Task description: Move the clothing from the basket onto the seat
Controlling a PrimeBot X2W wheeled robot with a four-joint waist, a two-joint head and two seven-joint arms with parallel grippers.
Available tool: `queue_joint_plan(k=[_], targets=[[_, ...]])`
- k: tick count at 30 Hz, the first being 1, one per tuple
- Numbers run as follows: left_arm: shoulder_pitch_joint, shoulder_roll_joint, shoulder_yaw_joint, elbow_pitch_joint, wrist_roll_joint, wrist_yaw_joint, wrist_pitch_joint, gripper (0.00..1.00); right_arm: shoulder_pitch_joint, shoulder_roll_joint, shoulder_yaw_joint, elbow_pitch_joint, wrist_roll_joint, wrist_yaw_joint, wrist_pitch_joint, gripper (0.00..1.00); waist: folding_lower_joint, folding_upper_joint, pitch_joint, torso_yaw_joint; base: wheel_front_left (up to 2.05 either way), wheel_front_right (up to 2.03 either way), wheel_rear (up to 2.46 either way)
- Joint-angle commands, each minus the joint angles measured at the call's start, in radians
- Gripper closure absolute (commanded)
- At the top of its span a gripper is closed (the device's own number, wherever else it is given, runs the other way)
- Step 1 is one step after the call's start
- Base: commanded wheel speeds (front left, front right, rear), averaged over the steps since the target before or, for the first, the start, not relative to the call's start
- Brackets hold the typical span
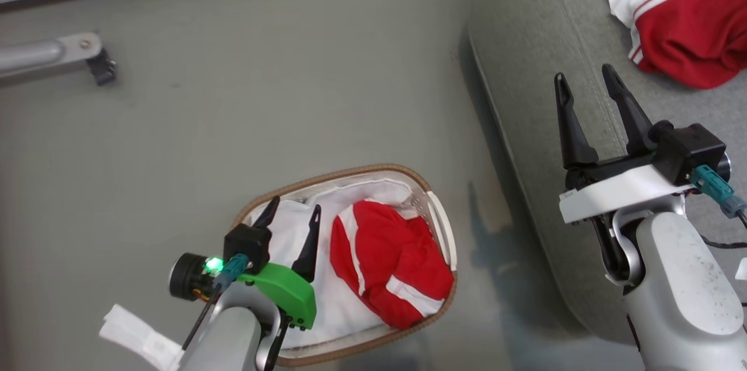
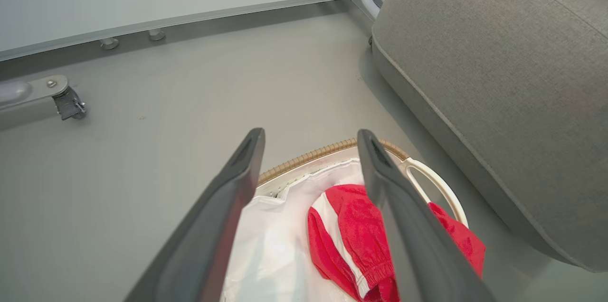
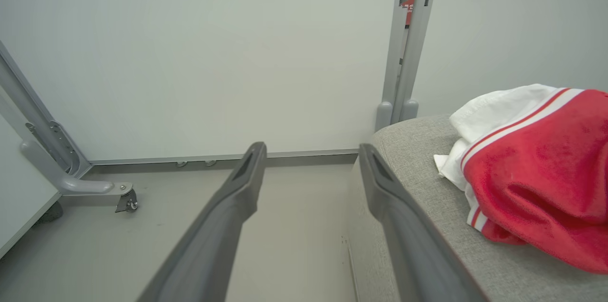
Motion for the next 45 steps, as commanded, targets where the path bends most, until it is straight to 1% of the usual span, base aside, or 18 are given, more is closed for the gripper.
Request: queue_joint_plan(k=[1,8,12,15,19,24,29,35,41,45], targets=[[-0.038,0.006,-0.015,0.023,-0.008,-0.006,-0.001,0.0,-0.019,0.003,0.003,-0.008,0.007,-0.001,-0.005,0.0,0.0,0.007,0.115,-0.104,0.0,0.0,0.0],[-0.148,0.007,-0.154,0.191,-0.076,-0.02,-0.001,0.0,-0.055,0.011,0.008,-0.03,0.013,-0.001,-0.005,0.0,0.0,0.007,0.213,-0.158,0.0,0.0,0.0],[-0.192,0.008,-0.29,0.248,-0.155,-0.021,-0.001,0.0,-0.065,0.017,0.006,-0.037,0.016,-0.001,-0.005,0.0,0.0,0.007,0.258,-0.18,0.0,0.0,0.0],[-0.223,0.007,-0.377,0.286,-0.226,-0.021,-0.001,0.0,-0.071,0.022,0.002,-0.04,0.018,-0.001,-0.005,0.0,0.0,0.007,0.288,-0.19,0.0,0.0,0.0],[-0.263,0.007,-0.451,0.33,-0.292,-0.021,-0.001,0.0,-0.079,0.028,-0.002,-0.046,0.015,-0.001,-0.005,0.0,0.0,0.007,0.325,-0.197,0.0,0.0,0.0],[-0.314,0.007,-0.548,0.39,-0.325,-0.022,-0.001,0.0,-0.091,0.032,-0.005,-0.048,0.017,-0.001,-0.005,0.0,0.0,0.007,0.369,-0.203,0.0,0.0,0.0],[-0.366,0.006,-0.591,0.451,-0.358,-0.022,-0.001,0.0,-0.11,0.033,-0.008,-0.058,0.017,-0.001,-0.005,0.0,0.0,0.007,0.414,-0.209,0.0,0.0,0.0],[-0.425,0.007,-0.64,0.485,-0.382,-0.022,-0.001,0.0,-0.134,0.031,-0.015,-0.068,0.016,-0.001,-0.005,0.0,0.0,0.007,0.465,-0.209,0.0,0.0,0.0],[-0.48,0.006,-0.656,0.54,-0.384,-0.022,-0.001,0.0,-0.155,0.039,-0.012,-0.081,0.011,-0.001,-0.005,0.0,0.0,0.007,0.514,-0.21,0.0,0.0,0.0],[-0.502,0.006,-0.672,0.542,-0.413,-0.022,-0.001,0.0,-0.163,0.039,-0.015,-0.086,0.013,-0.001,-0.005,0.0,0.0,0.007,0.535,-0.207,0.0,0.0,0.0]])
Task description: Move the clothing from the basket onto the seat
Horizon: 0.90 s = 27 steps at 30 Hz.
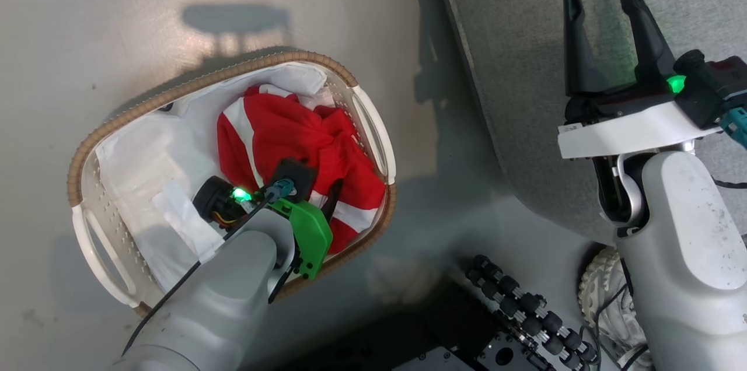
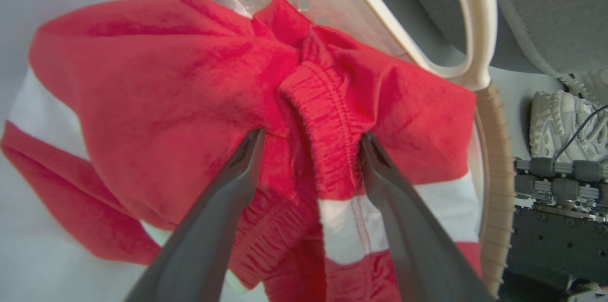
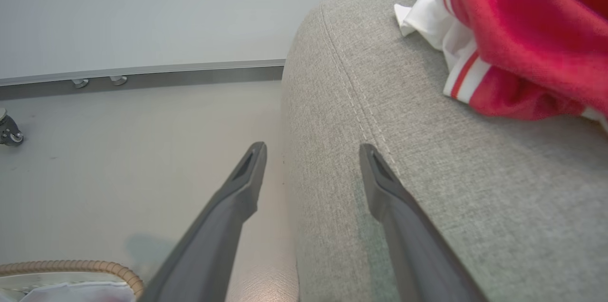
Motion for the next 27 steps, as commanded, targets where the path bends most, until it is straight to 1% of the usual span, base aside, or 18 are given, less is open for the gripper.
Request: queue_joint_plan(k=[1,7,8,9,10,18,22,27], targets=[[-0.021,0.006,-0.011,-0.002,-0.015,-0.003,-0.001,0.0,-0.008,-0.002,-0.003,-0.001,0.001,-0.001,-0.005,0.0,-0.0001,0.007,0.015,0.003,0.0,0.0,0.0],[-0.026,0.006,-0.055,0.008,-0.053,-0.003,0.004,0.0,-0.015,-0.006,-0.006,0.007,-0.001,-0.001,-0.005,0.0,-0.0001,0.007,0.012,0.011,0.0,0.0,0.0],[-0.025,0.005,-0.062,0.012,-0.061,-0.003,0.006,0.11,-0.017,-0.007,-0.006,0.008,-0.002,-0.001,-0.005,0.0,-0.0001,0.007,0.009,0.011,0.0,0.0,0.0],[-0.02,0.005,-0.072,0.009,-0.068,-0.003,0.011,0.64,-0.018,-0.008,-0.006,0.009,-0.001,-0.001,-0.005,0.0,-0.0001,0.007,0.007,0.012,0.0,0.0,0.0],[-0.018,0.005,-0.077,0.008,-0.077,-0.003,0.012,1.0,-0.019,-0.008,-0.006,0.01,-0.002,-0.001,-0.005,0.0,-0.0001,0.007,0.003,0.012,0.0,0.0,0.0],[0.005,0.006,-0.129,-0.009,-0.144,-0.003,0.016,1.0,-0.007,-0.011,-0.009,0.022,-0.004,-0.001,-0.005,0.0,-0.0001,0.007,-0.062,0.027,0.0,0.0,0.0],[0.026,0.005,-0.143,-0.01,-0.167,-0.003,0.006,1.0,0.007,-0.014,-0.003,0.036,-0.007,-0.001,-0.005,0.0,-0.0001,0.007,-0.126,0.043,0.0,0.0,0.0],[0.05,0.005,-0.138,-0.032,-0.191,-0.003,-0.001,1.0,0.023,-0.014,0.012,0.053,-0.004,-0.001,-0.005,0.0,-0.0001,0.007,-0.203,0.065,0.0,0.0,0.0]])
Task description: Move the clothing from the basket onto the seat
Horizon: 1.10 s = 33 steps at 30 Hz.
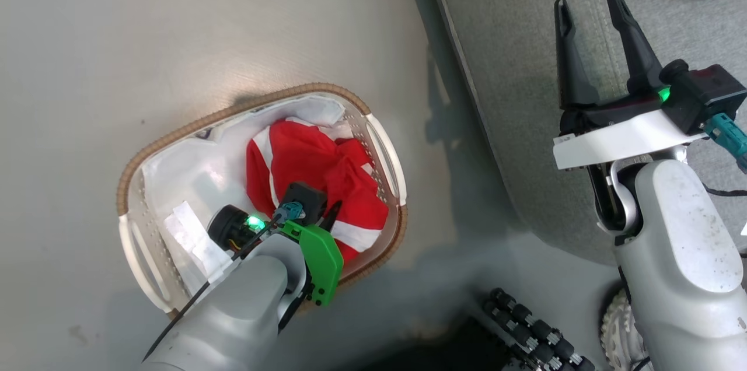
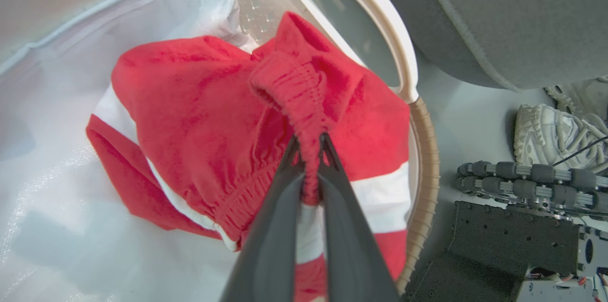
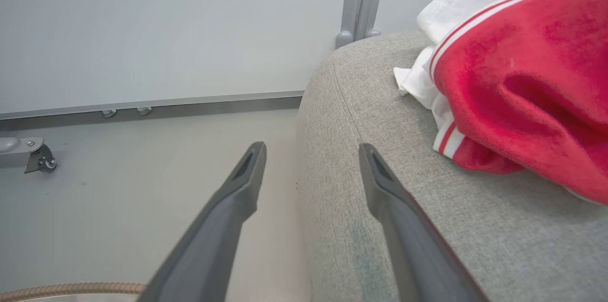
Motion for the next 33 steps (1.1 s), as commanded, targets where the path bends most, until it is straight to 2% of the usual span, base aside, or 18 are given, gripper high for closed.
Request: queue_joint_plan(k=[1,7,23,33], targets=[[0.012,0.004,0.012,-0.019,-0.006,-0.003,-0.004,1.0,0.019,-0.003,-0.001,0.009,0.0,-0.001,-0.005,0.0,0.0,0.007,-0.078,0.033,0.0,0.0,0.0],[0.07,0.01,0.1,-0.124,0.031,-0.003,-0.004,1.0,0.06,-0.013,0.019,0.035,-0.007,-0.001,-0.005,0.0,0.0,0.007,-0.184,0.085,0.0,0.0,0.0],[0.291,0.008,0.422,-0.485,0.242,-0.003,-0.005,1.0,0.212,-0.027,0.044,0.093,-0.006,-0.001,-0.005,0.0,0.0,0.007,-0.452,0.238,0.0,0.0,0.0],[0.352,0.004,0.526,-0.725,0.332,-0.003,-0.005,1.0,0.301,-0.024,0.046,0.116,-0.001,-0.001,-0.005,0.0,0.0,0.007,-0.575,0.28,0.0,0.0,0.0]])
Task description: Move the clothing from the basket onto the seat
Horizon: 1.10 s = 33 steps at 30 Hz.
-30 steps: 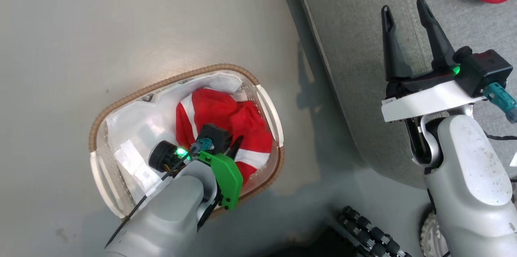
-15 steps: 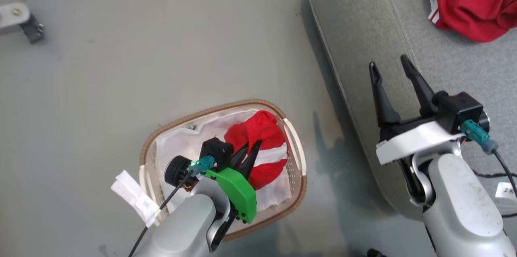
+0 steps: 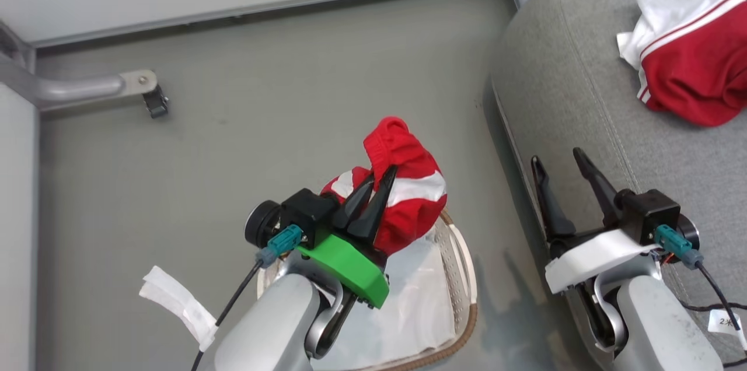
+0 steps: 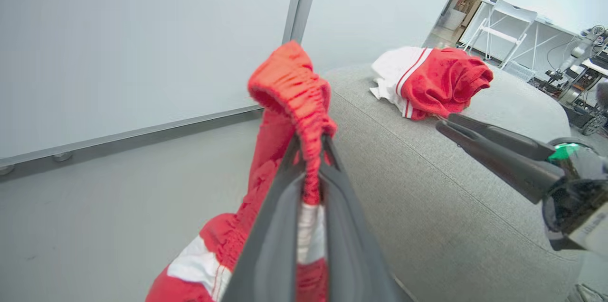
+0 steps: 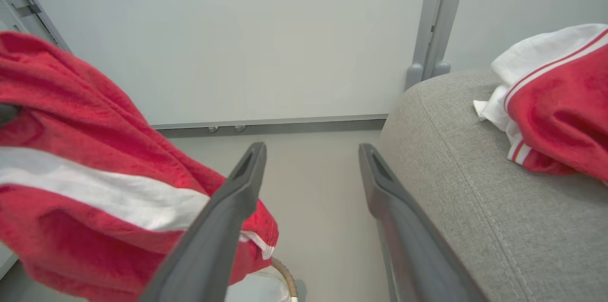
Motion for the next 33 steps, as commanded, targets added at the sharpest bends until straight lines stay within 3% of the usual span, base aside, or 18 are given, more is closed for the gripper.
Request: queue_joint_plan(k=[1,9,19,28,29,30,31,33], targets=[[0.014,0.001,0.012,-0.025,0.013,-0.003,-0.004,1.0,0.024,-0.003,0.002,0.006,0.004,-0.001,-0.005,0.0,0.0,0.007,-0.079,0.047,0.0,0.0,0.0],[0.027,0.0,0.072,-0.118,0.033,-0.003,-0.004,1.0,0.085,0.004,0.054,-0.002,0.0,-0.001,-0.005,0.0,0.0,0.007,-0.152,0.052,0.0,0.0,0.0],[0.033,0.0,0.032,-0.13,0.011,-0.003,-0.004,1.0,0.031,-0.059,0.363,-0.092,-0.035,-0.001,-0.004,0.0,0.0,0.007,-0.17,0.074,0.0,0.0,0.0],[0.016,0.0,-0.033,-0.143,-0.025,-0.003,-0.004,1.0,-0.073,-0.024,0.459,-0.008,-0.024,-0.001,-0.005,0.0,0.0,0.007,-0.163,0.133,0.0,0.0,0.0],[0.017,0.0,-0.04,-0.146,-0.031,-0.003,-0.004,1.0,-0.082,-0.015,0.458,0.024,-0.028,-0.001,-0.004,0.49,0.0,0.007,-0.164,0.141,0.0,0.0,0.0],[0.018,0.0,-0.046,-0.148,-0.036,-0.003,-0.004,1.0,-0.087,-0.005,0.455,0.045,-0.023,-0.001,-0.004,0.6,0.0,0.007,-0.165,0.147,0.0,0.0,0.0],[0.019,0.0,-0.052,-0.151,-0.04,-0.003,-0.004,1.0,-0.094,0.005,0.446,0.07,-0.015,-0.001,-0.003,1.0,0.0,0.007,-0.167,0.153,0.0,0.0,0.0],[0.026,0.0,-0.057,-0.15,-0.046,-0.003,-0.004,1.0,-0.101,0.022,0.434,0.101,0.0,-0.001,-0.004,1.0,0.0,0.007,-0.168,0.161,0.0,0.0,0.0]])
